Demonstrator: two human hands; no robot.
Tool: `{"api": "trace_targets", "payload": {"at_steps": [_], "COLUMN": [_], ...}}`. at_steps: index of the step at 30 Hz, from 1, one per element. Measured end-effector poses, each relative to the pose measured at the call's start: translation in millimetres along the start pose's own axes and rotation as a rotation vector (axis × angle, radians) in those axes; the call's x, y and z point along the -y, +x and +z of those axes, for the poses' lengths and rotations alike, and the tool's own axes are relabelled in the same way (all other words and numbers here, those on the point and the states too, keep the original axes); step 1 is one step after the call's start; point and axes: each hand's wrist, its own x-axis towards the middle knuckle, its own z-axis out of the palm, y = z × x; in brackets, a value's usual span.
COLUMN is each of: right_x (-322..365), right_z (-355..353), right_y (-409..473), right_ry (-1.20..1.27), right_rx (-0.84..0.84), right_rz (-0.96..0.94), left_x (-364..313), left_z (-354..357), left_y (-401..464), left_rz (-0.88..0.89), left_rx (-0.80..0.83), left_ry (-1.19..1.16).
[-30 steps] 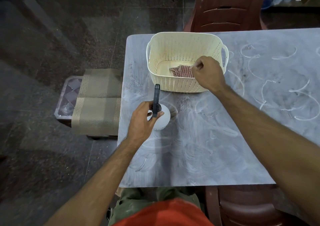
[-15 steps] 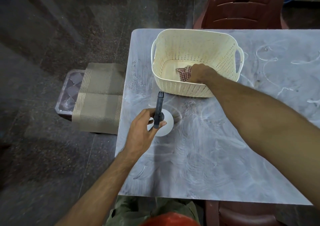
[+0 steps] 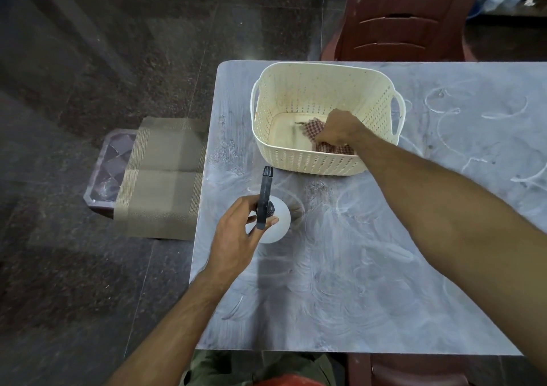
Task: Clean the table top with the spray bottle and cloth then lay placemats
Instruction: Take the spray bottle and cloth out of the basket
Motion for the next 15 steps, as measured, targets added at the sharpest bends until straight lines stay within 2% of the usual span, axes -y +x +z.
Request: {"api": "trace_targets", "payload": {"at_steps": [5, 9, 12, 15], "right_x": [-7.9, -3.7, 0.4, 5.9], "right_z": [-49.8, -77.6, -87.2, -88.5], "right_y": [-22.1, -58.8, -89.6, -121.3], "right_ry": [0.426, 0.796, 0.991, 1.105], "right_rx": [-0.17, -0.24, -0.267, -0.284], "right_rz": [0.02, -0.048, -0.104, -0.152], "left_x": [-3.7, -6.2, -21.8, -48.2], "left_z": [-3.9, -10.4, -20.2, -31.9], "left_y": [-0.9, -3.3, -8.2, -5.1], "left_rz": [-0.041, -0.057, -0.028, 0.102], "left_rx": [0.026, 0.077, 0.007, -0.093], "left_ry": [-0.054, -0.015, -0.054, -0.129]}}
